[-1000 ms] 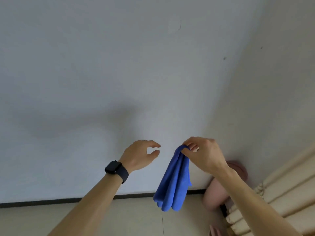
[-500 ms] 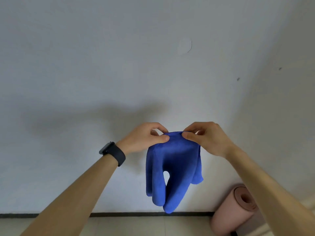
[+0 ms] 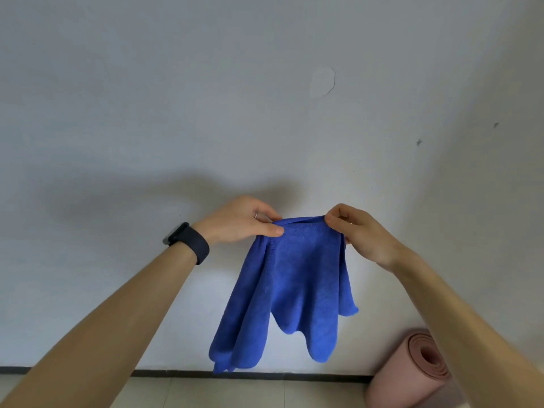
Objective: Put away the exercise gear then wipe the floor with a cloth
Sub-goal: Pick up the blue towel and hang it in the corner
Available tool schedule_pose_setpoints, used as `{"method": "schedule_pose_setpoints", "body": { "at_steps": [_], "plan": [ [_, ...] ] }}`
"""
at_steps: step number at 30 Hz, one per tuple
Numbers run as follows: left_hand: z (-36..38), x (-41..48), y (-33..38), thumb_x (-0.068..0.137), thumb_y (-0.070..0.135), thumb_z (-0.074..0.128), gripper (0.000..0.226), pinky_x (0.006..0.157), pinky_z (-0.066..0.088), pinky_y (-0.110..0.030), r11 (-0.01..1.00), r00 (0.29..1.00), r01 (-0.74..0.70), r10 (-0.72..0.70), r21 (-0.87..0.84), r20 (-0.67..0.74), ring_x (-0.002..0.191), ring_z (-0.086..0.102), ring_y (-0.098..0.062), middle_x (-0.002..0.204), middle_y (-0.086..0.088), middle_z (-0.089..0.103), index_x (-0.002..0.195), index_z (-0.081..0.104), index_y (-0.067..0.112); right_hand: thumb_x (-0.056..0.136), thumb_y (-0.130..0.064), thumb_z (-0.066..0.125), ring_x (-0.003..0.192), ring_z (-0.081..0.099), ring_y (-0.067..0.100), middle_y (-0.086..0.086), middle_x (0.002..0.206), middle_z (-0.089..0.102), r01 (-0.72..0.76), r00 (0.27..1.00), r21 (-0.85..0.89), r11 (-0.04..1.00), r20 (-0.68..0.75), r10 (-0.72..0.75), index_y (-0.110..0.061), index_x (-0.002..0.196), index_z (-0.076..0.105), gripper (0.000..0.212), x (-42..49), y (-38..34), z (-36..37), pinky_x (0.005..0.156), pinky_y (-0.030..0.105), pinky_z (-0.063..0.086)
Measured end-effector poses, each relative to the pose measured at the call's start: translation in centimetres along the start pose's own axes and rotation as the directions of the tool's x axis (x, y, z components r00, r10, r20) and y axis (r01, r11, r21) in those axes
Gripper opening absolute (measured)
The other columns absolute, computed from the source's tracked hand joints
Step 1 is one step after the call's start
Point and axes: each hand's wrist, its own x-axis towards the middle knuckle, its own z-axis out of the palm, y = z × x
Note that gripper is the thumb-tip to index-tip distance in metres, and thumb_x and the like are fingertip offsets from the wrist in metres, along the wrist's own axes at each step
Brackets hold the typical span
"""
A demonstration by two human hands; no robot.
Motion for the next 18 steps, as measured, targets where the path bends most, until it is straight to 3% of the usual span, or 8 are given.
{"method": "schedule_pose_setpoints", "body": {
  "at_steps": [3, 5, 8, 12, 15, 18],
  "plan": [
    [0.8, 0.8, 0.5, 0.089, 0.026, 0.073, 0.015, 0.082, 0.049, -0.014, 0.997, 0.998, -0.061, 0.061, -0.037, -0.004, 0.093, 0.07, 0.001, 0.097, 0.011, 0.077, 0.103, 0.077, 0.027, 0.097, -0.034, 0.06, 0.083, 0.064, 0.006, -0.014, 0.091, 0.068, 0.029, 0.999, 0.034, 0.999, 0.016, -0.029, -0.032, 0.101, 0.065, 0.007, -0.2, -0.8, 1.2, 0.075, 0.019, 0.048],
    [1.0, 1.2, 1.2, 0.087, 0.026, 0.074, 0.014, 0.08, 0.049, -0.009, 0.995, 0.994, -0.102, 0.102, -0.014, -0.033, 0.092, 0.069, 0.003, 0.095, 0.013, 0.076, 0.101, 0.077, 0.028, 0.092, -0.041, 0.067, 0.086, 0.068, 0.01, -0.007, 0.092, 0.072, 0.071, 0.996, -0.039, 0.997, 0.052, -0.069, -0.039, 0.104, 0.069, 0.012, 0.0, -1.2, 1.8, 0.076, 0.024, 0.053],
    [0.7, 1.5, 1.4, 0.085, 0.03, 0.076, 0.009, 0.072, 0.046, -0.006, 0.988, 0.986, -0.124, 0.134, 0.095, -0.099, 0.086, 0.068, 0.008, 0.089, 0.016, 0.076, 0.093, 0.075, 0.032, 0.092, -0.035, 0.068, 0.072, 0.063, 0.009, -0.01, 0.079, 0.071, 0.137, 0.988, -0.15, 0.979, -0.051, -0.146, -0.031, 0.085, 0.071, 0.009, 0.7, -1.5, 1.3, 0.068, 0.021, 0.046],
    [-0.2, 1.6, 1.3, 0.091, 0.031, 0.068, 0.011, 0.073, 0.047, -0.014, 0.959, 0.948, -0.137, 0.2, 0.249, -0.249, 0.084, 0.066, 0.006, 0.087, 0.015, 0.074, 0.099, 0.075, 0.028, 0.093, -0.031, 0.067, 0.066, 0.06, 0.004, -0.014, 0.084, 0.07, 0.193, 0.97, -0.216, 0.957, -0.107, -0.22, -0.033, 0.087, 0.071, 0.008, 1.6, -2.7, -0.1, 0.063, 0.013, 0.046],
    [-1.4, 2.3, 3.2, 0.095, 0.026, 0.061, 0.011, 0.076, 0.05, -0.021, 0.936, 0.879, -0.174, 0.288, 0.306, -0.38, 0.082, 0.063, 0.0, 0.089, 0.015, 0.071, 0.102, 0.069, 0.027, 0.089, -0.041, 0.071, 0.069, 0.063, 0.008, -0.013, 0.082, 0.072, 0.21, 0.969, -0.197, 0.958, -0.084, -0.23, -0.034, 0.086, 0.074, 0.008, 2.7, -4.4, -2.0, 0.064, 0.016, 0.049],
    [-3.7, 3.4, 6.7, 0.098, 0.025, 0.056, 0.01, 0.072, 0.049, -0.019, 0.931, 0.803, -0.227, 0.345, 0.285, -0.486, 0.08, 0.059, -0.001, 0.091, 0.013, 0.065, 0.103, 0.064, 0.027, 0.091, -0.047, 0.066, 0.066, 0.06, 0.006, -0.013, 0.075, 0.069, 0.255, 0.93, -0.259, 0.932, -0.197, -0.31, -0.033, 0.084, 0.073, 0.017, 4.3, -6.7, -4.6, 0.062, 0.013, 0.044]
  ]
}}
